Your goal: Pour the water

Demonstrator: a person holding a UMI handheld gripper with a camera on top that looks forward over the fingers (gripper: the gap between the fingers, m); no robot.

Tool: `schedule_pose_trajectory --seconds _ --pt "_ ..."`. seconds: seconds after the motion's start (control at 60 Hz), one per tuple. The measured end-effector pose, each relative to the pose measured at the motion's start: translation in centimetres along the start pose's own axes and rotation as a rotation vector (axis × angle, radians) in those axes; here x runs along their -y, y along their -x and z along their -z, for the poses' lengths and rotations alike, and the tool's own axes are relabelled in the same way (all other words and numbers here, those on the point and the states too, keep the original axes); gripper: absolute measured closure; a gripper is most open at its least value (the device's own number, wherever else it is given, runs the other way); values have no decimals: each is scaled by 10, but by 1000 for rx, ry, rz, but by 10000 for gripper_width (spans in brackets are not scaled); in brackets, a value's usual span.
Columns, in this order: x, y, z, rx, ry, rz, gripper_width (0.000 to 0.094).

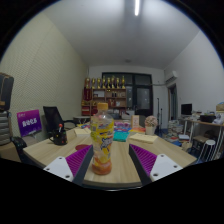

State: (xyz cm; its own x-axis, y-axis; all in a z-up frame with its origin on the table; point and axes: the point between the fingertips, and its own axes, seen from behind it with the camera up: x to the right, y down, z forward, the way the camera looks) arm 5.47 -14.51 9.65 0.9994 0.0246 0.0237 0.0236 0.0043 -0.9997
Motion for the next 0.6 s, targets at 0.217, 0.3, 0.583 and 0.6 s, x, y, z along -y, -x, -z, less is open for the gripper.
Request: schedule_pose_trajectory --seconds 0.217,0.3,0.583,0.6 --pt "-9 34 -82 -35 3 7 112" --pt "-7 32 -100 -89 5 6 212" --pt "-8 26 -110 -189 0 -3 583" --pt "-7 26 -105 -182 7 13 602"
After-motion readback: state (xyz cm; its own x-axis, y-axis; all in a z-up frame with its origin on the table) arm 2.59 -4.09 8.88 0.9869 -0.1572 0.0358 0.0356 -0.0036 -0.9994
